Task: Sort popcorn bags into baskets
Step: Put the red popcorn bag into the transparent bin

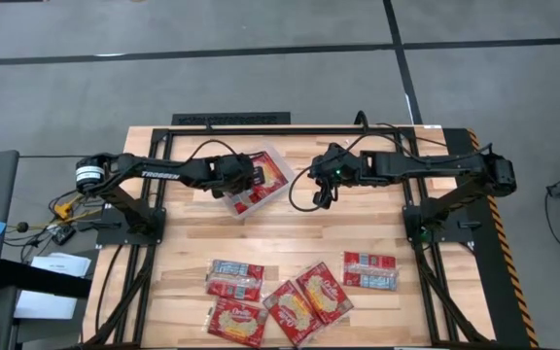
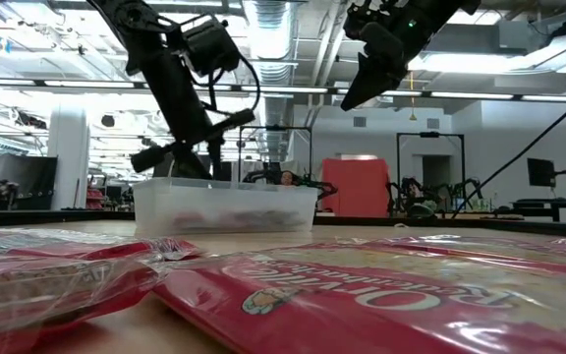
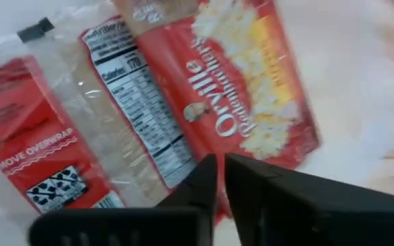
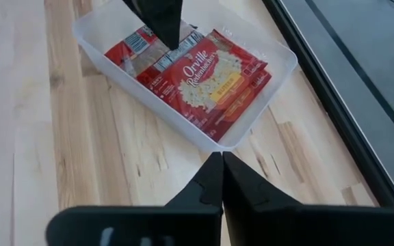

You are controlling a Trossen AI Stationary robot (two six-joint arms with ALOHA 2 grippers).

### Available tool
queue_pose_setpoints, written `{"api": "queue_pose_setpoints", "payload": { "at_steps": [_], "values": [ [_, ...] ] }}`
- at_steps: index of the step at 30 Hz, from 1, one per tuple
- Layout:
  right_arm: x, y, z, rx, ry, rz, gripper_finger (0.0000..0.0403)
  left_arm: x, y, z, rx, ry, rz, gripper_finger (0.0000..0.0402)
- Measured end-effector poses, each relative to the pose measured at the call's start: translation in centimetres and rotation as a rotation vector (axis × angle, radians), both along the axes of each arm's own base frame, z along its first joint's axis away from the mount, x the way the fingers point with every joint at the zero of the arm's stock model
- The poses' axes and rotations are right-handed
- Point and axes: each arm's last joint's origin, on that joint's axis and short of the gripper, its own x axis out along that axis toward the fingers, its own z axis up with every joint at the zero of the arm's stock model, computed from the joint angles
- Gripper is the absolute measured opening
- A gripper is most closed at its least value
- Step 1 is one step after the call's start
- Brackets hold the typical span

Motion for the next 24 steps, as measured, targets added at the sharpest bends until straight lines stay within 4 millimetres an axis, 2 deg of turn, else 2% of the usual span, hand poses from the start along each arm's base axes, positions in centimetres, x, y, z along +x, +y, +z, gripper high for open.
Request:
{"api": "queue_pose_setpoints", "payload": {
  "at_steps": [9, 16, 24],
  "values": [
    [0.0, 0.0, 0.0, -0.001, 0.0, -0.002, 0.0032, 0.6, 0.1, -2.0, -0.057, 0.041, 0.01, 0.0001],
    [0.0, -0.1, 0.0, -0.003, -0.001, -0.001, 0.0019, 0.7, 0.4, -1.9, -0.029, 0.026, 0.05, 0.0],
    [0.0, 0.0, 0.0, -0.006, 0.003, 0.002, 0.0035, 0.7, 0.8, -1.9, 0.019, 0.022, 0.088, 0.0]
  ]
}}
